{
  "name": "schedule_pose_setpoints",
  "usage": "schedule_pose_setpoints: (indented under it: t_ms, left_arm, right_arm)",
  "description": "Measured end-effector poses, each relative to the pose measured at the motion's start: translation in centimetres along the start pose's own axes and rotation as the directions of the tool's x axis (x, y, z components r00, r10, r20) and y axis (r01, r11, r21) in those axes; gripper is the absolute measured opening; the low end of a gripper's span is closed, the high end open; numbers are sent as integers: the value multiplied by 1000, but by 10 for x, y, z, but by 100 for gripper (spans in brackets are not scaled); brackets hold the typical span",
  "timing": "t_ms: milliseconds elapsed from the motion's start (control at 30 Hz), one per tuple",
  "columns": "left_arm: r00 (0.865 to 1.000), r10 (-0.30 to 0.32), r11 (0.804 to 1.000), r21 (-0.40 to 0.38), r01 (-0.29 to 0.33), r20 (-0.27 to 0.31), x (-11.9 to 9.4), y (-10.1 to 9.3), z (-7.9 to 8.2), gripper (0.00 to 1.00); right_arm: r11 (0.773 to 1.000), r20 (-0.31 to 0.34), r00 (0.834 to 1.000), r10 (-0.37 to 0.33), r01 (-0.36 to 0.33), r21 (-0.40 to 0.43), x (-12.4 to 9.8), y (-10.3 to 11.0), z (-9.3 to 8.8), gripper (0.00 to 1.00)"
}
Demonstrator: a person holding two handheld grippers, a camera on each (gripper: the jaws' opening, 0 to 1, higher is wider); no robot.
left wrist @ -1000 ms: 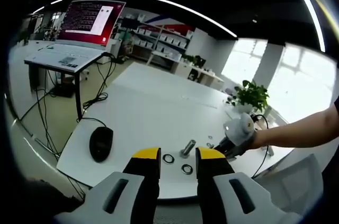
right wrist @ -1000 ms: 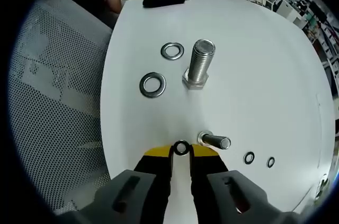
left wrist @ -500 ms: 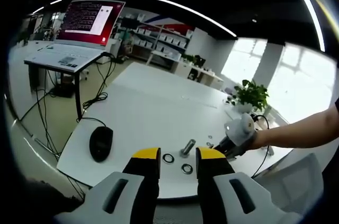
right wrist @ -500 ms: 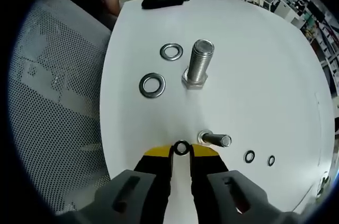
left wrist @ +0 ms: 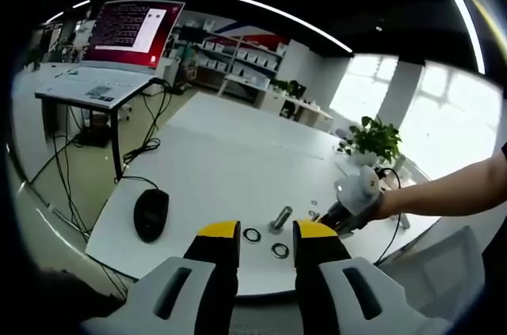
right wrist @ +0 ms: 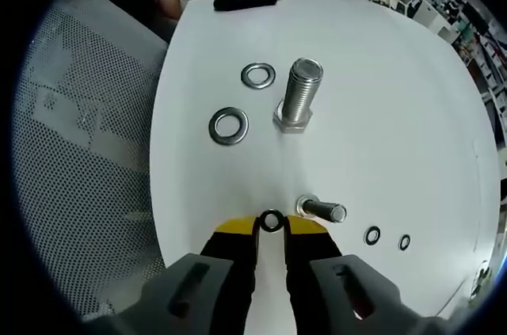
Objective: Place the washer onto the threaded stud by aligning its center hole with the stud, sliding it down to the base, and recovering from edge contact or off-axis alignment until the washer reaches the visible bottom stop.
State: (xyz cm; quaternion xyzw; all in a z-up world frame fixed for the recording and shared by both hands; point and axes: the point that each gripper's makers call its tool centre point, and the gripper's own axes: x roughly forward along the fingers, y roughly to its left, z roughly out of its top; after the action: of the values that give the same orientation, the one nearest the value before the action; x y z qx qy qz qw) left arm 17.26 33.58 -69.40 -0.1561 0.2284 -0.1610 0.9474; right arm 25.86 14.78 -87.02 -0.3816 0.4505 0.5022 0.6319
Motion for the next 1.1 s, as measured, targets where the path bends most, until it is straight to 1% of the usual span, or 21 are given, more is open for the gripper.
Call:
schedule_pose_setpoints:
  t_ms: [233, 400, 533, 567, 667, 700, 733, 767, 800, 833, 867, 900, 933, 967, 1000, 1033, 1100]
  left_arm:
    - [1000, 1, 1000, 5, -1, -6, 0, 1, -1, 24]
    - [1000, 2, 1000, 24, -1, -24, 1, 1, -4, 24]
    - [996, -1, 997, 78, 9, -92, 2, 0, -14, 24]
    - [992, 0, 994, 106, 13, -128, 1, 0, -20, 24]
    - [983, 2, 991, 133, 23, -183, 1, 0, -28, 24]
    - [976, 5, 988, 151, 28, -216, 0, 2, -32, 24]
    - [968, 9, 985, 171, 35, -252, -1, 2, -38, 23]
    - [952, 13, 978, 204, 53, -306, -2, 2, -46, 23]
    - [947, 17, 971, 230, 61, -322, -1, 2, -48, 23]
    - [936, 21, 966, 249, 71, -351, -2, 2, -52, 22]
    - [919, 29, 957, 277, 88, -393, -2, 3, -58, 22]
    - [915, 32, 955, 283, 91, -402, -2, 3, -60, 22]
    - [897, 45, 946, 307, 103, -440, -4, 3, -66, 22]
    - [891, 48, 943, 314, 108, -451, -5, 2, -67, 22]
    - [897, 40, 944, 310, 110, -440, -3, 1, -66, 21]
    - [899, 37, 946, 305, 109, -437, -3, 2, -65, 21]
    - [898, 37, 945, 307, 111, -439, -4, 3, -65, 21]
  right_arm:
    - [1000, -8, 1000, 2, -2, 8, 1, -1, 0, 14]
    - [1000, 0, 1000, -10, 10, 10, -1, 2, 0, 14]
    - [1000, -4, 1000, -16, 16, 15, -1, 2, 0, 14]
    - [1000, -4, 1000, -16, 16, 16, -1, 2, 0, 14]
    - [1000, -8, 1000, -15, 15, 20, -1, 3, 0, 14]
    - [1000, -9, 1000, -14, 15, 21, -1, 3, 0, 14]
    - [1000, -10, 1000, -14, 14, 21, -2, 3, -1, 14]
    - [1000, -11, 1000, -12, 12, 21, -2, 3, -1, 14]
    - [1000, -12, 1000, -11, 11, 21, -2, 3, -1, 14]
    - [1000, -14, 1000, -10, 10, 21, -1, 3, -1, 14]
    - [1000, -14, 1000, -10, 10, 21, -1, 2, -2, 14]
    - [1000, -14, 1000, -10, 10, 21, -1, 2, -2, 14]
    - [1000, -15, 1000, -9, 9, 21, -2, 3, -1, 14]
    - [1000, -14, 1000, -9, 10, 23, -2, 4, -1, 14]
    - [1000, -14, 1000, -10, 10, 24, -2, 4, -1, 14]
    - [1000, -13, 1000, -11, 11, 23, -2, 4, -1, 14]
    - [1000, -13, 1000, -13, 14, 24, -2, 3, -1, 14]
